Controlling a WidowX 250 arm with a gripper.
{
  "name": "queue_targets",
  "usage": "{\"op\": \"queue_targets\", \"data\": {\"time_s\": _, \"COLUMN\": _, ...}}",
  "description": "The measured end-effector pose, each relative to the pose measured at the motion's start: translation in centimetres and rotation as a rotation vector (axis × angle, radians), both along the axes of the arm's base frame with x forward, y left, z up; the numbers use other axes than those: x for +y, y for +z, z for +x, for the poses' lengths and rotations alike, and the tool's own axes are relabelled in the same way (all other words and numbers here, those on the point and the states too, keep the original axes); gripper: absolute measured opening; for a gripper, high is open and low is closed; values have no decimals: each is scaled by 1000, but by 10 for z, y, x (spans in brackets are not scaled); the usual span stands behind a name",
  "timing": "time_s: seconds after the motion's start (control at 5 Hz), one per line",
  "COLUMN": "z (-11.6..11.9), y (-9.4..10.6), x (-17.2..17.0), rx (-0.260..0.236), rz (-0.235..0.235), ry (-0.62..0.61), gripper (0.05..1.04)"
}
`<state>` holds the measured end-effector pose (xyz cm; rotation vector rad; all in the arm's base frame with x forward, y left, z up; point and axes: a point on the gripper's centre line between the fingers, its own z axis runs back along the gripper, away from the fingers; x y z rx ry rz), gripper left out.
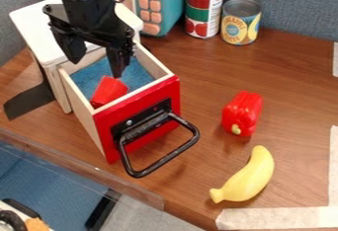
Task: Move the red object out from the drawer and place it on the table beside red bell pepper.
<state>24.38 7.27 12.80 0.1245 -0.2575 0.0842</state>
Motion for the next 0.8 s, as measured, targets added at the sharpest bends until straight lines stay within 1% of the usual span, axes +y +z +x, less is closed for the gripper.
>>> {"op": "queue_targets", "data": {"time_s": 0.2, "z": -2, "y": -6, "x": -1, "rx": 19, "rz": -6, "ry": 1, "gripper": 1001}}
{"op": "queue_targets", "data": {"time_s": 0.4, "z": 3, "y": -17, "x": 1, "rx": 24, "rz": -8, "ry": 11, "gripper": 1001}}
{"op": "queue_targets", "data": {"time_s": 0.6, "z": 7, "y": -22, "x": 3, "rx": 5, "rz": 0, "ry": 24, "gripper": 1001}}
{"op": "queue_targets", "data": {"time_s": 0.8, "z": 10, "y": -29, "x": 5, "rx": 14, "rz": 6, "ry": 24, "gripper": 1001}}
